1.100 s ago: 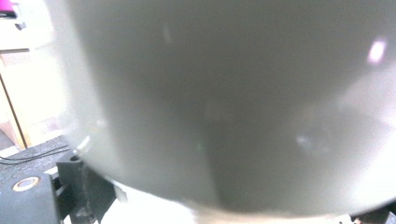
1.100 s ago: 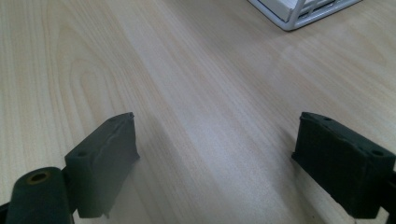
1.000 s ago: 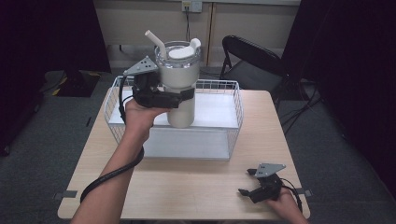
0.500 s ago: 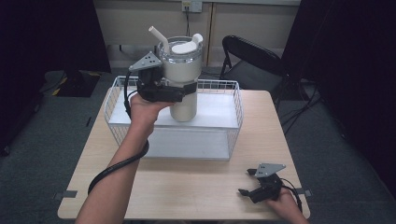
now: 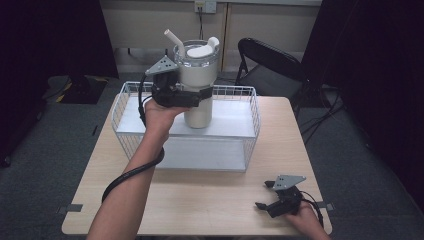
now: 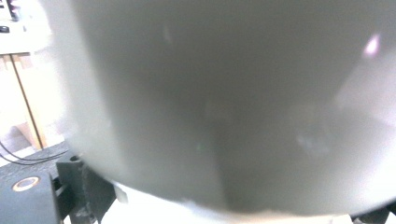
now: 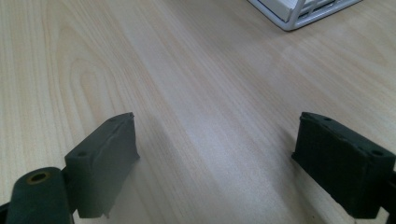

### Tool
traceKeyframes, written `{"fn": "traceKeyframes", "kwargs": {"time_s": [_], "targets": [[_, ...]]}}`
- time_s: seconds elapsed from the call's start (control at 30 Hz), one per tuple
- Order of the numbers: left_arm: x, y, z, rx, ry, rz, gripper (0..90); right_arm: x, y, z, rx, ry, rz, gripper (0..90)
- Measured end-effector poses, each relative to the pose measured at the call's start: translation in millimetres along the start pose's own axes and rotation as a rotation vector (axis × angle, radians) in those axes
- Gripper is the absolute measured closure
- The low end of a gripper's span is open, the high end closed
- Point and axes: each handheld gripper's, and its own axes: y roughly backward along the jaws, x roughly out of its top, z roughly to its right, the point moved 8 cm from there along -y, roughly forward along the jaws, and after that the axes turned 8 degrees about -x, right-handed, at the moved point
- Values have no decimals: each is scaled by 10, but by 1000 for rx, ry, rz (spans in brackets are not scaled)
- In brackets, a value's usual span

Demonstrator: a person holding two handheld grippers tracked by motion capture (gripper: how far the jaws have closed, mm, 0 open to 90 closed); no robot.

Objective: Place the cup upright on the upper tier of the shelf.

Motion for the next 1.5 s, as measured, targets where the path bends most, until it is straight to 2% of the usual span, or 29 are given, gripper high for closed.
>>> {"fn": "traceKeyframes", "kwargs": {"time_s": [0.37,0.9,1.13,1.3,1.5], "targets": [[-37,-41,-120,33,-3,1,93,-1,1,0,0,0,0,124],[-107,-74,-218,69,-10,-2,93,-1,1,0,1,0,0,124],[-138,-47,-263,98,8,12,92,-1,2,0,2,0,0,124],[-143,-36,-268,100,7,24,91,-1,2,0,2,0,0,124],[-160,-32,-244,89,-31,20,91,-1,2,0,2,0,0,124]]}}
